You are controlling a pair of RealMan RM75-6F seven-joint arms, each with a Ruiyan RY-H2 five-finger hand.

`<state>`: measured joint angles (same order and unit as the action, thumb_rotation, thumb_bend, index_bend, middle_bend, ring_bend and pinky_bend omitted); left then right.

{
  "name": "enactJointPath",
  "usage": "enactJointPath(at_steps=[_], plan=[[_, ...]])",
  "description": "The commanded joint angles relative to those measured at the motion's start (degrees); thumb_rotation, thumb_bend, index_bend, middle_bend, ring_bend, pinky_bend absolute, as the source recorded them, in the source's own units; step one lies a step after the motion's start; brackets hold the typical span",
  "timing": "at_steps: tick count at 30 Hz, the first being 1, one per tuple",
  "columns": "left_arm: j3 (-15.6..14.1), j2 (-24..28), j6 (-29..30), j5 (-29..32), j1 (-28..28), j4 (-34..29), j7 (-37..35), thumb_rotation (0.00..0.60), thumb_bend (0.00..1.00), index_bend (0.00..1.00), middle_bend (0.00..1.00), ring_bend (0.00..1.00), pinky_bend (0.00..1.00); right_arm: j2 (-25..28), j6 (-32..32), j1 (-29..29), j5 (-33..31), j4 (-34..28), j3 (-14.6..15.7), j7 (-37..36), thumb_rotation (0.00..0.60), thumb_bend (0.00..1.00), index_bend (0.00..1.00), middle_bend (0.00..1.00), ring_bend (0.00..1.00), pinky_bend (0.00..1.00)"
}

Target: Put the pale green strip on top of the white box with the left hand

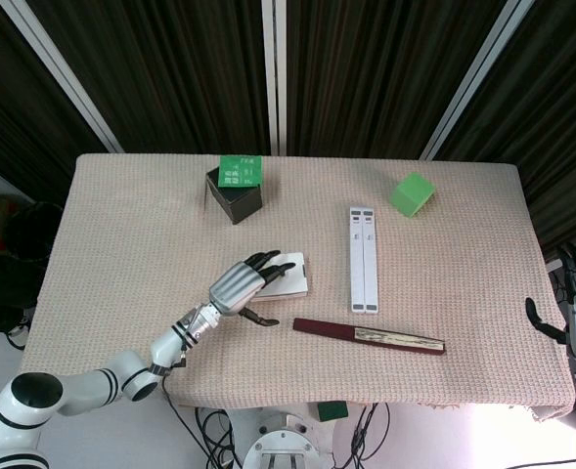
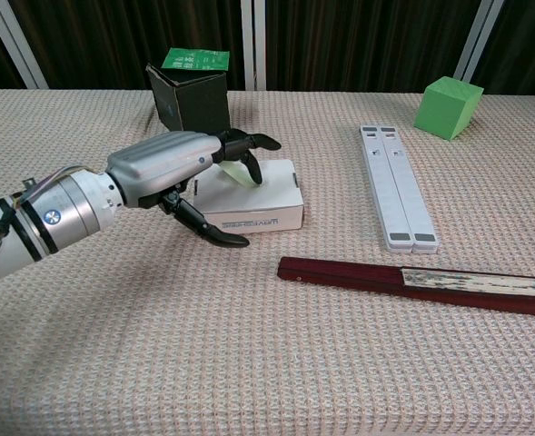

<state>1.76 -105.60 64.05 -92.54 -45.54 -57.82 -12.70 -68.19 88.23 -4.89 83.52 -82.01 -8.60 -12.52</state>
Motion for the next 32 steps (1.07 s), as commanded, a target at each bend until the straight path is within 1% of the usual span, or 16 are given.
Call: enactJointPath(at_steps=[1, 3, 7, 12, 15, 18, 21, 22, 25, 28, 32], plan=[[0.8, 1.9, 2.3, -0.2, 0.5, -2.5, -0.7, 0.343, 0.03, 0.07, 0.25, 0.02, 0.16, 0.0, 0.4, 0.1, 0.0, 0.0, -0.3, -0.4, 0.529, 0.34, 0.00, 0.00, 0.00, 0.00], [1.2, 3.7, 3.6, -0.2, 1.1, -5.0, -1.3, 0.344, 0.03, 0.07, 0.22, 0.03, 0.16, 0.0, 0.4, 0.0, -0.2, 0.1, -0.4, -0.7, 0.528, 0.34, 0.00, 0.00, 0.00, 0.00], [2.0, 9.1, 8.1, 0.2, 3.7, -11.2, -1.5, 0.350, 0.03, 0.07, 0.19, 0.06, 0.17, -0.1, 0.6, 0.0, -0.1, 0.2, -0.6, -1.1, 0.527, 0.34, 0.00, 0.00, 0.00, 0.00], [2.4, 19.0, 16.8, 0.9, 10.0, -18.9, 1.7, 0.348, 0.03, 0.08, 0.19, 0.06, 0.17, -0.2, 1.7, 0.5, 0.4, 0.6, -0.4, -1.7, 0.528, 0.34, 0.00, 0.00, 0.00, 0.00], [1.6, 25.4, 20.8, 2.2, 14.7, -23.1, 5.5, 0.344, 0.03, 0.11, 0.18, 0.06, 0.17, -0.5, 1.8, 0.8, 0.8, 1.2, 0.1, -1.7, 0.528, 0.34, 0.00, 0.00, 0.00, 0.00], [-0.2, 31.0, 23.8, 3.4, 19.4, -26.5, 9.7, 0.346, 0.03, 0.13, 0.16, 0.05, 0.17, -1.6, 1.6, 0.9, 1.5, 2.4, 1.0, -0.7, 0.528, 0.34, 0.00, 0.00, 0.00, 0.00], [-2.2, 34.2, 26.8, 4.3, 24.0, -27.5, 13.4, 0.344, 0.03, 0.13, 0.16, 0.05, 0.17, -3.9, 2.7, 0.9, 2.6, 5.3, 1.5, 1.3, 0.529, 0.34, 0.00, 0.00, 0.00, 0.00], [-2.9, 35.0, 27.8, 4.6, 25.7, -27.4, 14.3, 0.343, 0.03, 0.13, 0.16, 0.05, 0.17, -5.2, 3.4, 0.9, 3.0, 7.2, 1.6, 2.6, 0.529, 0.33, 0.00, 0.00, 0.00, 0.00], [-4.2, 35.9, 30.1, 5.9, 29.8, -26.0, 15.6, 0.344, 0.03, 0.13, 0.15, 0.04, 0.17, -7.5, 3.5, 1.0, 3.5, 10.4, 2.4, 4.4, 0.529, 0.33, 0.00, 0.00, 0.00, 0.00], [-4.7, 35.7, 31.9, 7.0, 32.9, -24.1, 14.8, 0.338, 0.03, 0.13, 0.13, 0.03, 0.17, -8.1, 2.2, 0.9, 3.7, 11.4, 3.3, 5.0, 0.528, 0.33, 0.00, 0.00, 0.00, 0.00], [-5.1, 34.6, 33.4, 6.8, 36.0, -20.4, 11.4, 0.329, 0.04, 0.13, 0.12, 0.02, 0.16, -8.3, 1.6, 0.8, 4.2, 11.7, 4.0, 5.3, 0.529, 0.33, 0.00, 0.00, 0.00, 0.00]])
